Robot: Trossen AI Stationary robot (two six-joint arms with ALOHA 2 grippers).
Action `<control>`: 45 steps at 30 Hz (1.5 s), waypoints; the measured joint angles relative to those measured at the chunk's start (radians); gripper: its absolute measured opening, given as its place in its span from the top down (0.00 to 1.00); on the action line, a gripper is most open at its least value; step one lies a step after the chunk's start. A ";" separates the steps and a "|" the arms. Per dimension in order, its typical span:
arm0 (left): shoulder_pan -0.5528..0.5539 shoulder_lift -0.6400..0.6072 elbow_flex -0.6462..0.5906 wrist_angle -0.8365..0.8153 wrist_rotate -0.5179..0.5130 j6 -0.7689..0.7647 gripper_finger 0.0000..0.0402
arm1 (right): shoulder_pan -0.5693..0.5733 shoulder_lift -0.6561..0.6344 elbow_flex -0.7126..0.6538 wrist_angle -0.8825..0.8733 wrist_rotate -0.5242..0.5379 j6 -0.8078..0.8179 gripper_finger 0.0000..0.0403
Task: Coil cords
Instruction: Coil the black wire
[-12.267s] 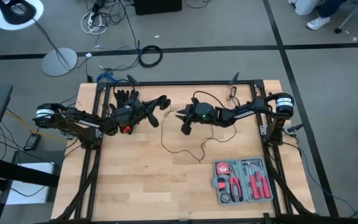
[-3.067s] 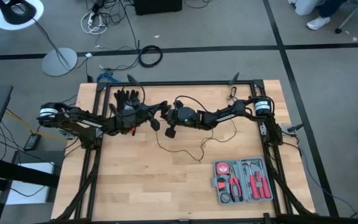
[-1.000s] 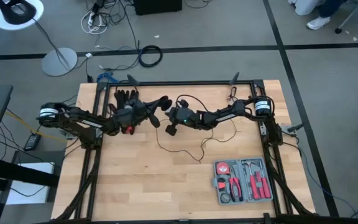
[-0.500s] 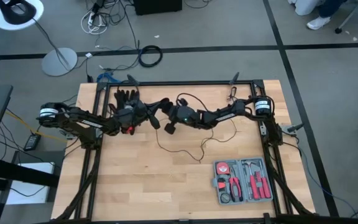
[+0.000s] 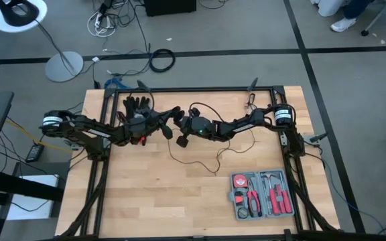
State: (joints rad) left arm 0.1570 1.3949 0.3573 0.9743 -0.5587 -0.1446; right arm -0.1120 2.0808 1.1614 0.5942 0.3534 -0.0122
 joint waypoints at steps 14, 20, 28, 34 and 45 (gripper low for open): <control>0.000 -0.001 0.000 0.097 -0.014 0.013 1.00 | 0.001 -0.002 -0.079 -0.061 0.001 0.113 1.00; 0.000 -0.002 0.000 0.097 -0.014 0.012 1.00 | 0.020 -0.031 -0.237 0.148 -0.020 0.175 1.00; 0.000 -0.002 0.000 0.108 0.013 -0.016 1.00 | 0.032 -0.180 -0.441 0.291 -0.020 0.130 0.97; 0.000 -0.003 0.000 0.118 0.021 -0.020 1.00 | 0.033 -0.193 -0.451 0.276 -0.100 0.165 0.87; 0.000 -0.003 0.000 0.135 0.021 -0.017 1.00 | 0.017 -0.235 -0.447 0.325 -0.111 0.029 0.63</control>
State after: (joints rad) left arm 0.1570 1.3922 0.3569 1.1090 -0.5374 -0.1619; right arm -0.0948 1.8454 0.7140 0.9196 0.2421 0.0168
